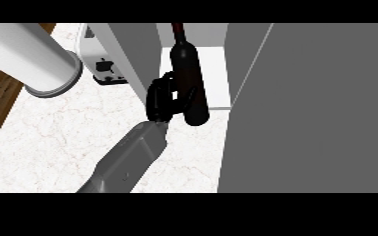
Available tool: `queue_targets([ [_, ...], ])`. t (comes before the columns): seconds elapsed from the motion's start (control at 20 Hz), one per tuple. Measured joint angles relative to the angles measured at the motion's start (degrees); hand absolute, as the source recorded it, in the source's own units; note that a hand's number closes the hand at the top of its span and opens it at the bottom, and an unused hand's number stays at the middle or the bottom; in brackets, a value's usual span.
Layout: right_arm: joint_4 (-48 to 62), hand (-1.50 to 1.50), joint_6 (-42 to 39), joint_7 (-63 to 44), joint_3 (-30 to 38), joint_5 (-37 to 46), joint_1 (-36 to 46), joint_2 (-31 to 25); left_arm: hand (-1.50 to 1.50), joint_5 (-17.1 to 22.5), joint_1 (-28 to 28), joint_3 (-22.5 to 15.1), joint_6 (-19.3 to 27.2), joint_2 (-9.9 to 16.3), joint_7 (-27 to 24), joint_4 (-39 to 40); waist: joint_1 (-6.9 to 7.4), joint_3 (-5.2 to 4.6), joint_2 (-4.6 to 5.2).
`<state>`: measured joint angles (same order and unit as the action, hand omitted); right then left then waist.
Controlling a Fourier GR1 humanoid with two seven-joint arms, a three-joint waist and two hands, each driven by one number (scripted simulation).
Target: Pick up the wine, place it into the cabinet and close the cabinet
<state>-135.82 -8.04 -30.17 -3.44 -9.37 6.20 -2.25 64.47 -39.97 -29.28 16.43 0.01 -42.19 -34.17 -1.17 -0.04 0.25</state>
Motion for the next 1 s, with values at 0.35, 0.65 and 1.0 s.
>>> queue_targets([
  [0.35, -0.5, -1.50, -1.5, 1.2, 1.3, -2.2, -1.9, -0.8, 1.50, 0.7, -6.2, 2.9, -1.2, 0.0, 0.3, 5.9, -0.17, 0.01, 0.03],
  [0.65, -0.1, -1.50, -2.2, 2.6, 1.1, -2.2, -2.9, -0.7, 1.50, -0.4, -12.9, 6.7, -2.1, 0.0, 3.6, 12.8, -0.23, 0.00, 0.16],
  [1.0, 0.8, -1.50, -2.6, 4.1, 0.1, -1.5, -3.5, -0.2, 1.50, -0.3, -18.7, 7.8, -1.0, 0.0, 7.7, 19.6, -1.56, -0.04, 0.71],
])
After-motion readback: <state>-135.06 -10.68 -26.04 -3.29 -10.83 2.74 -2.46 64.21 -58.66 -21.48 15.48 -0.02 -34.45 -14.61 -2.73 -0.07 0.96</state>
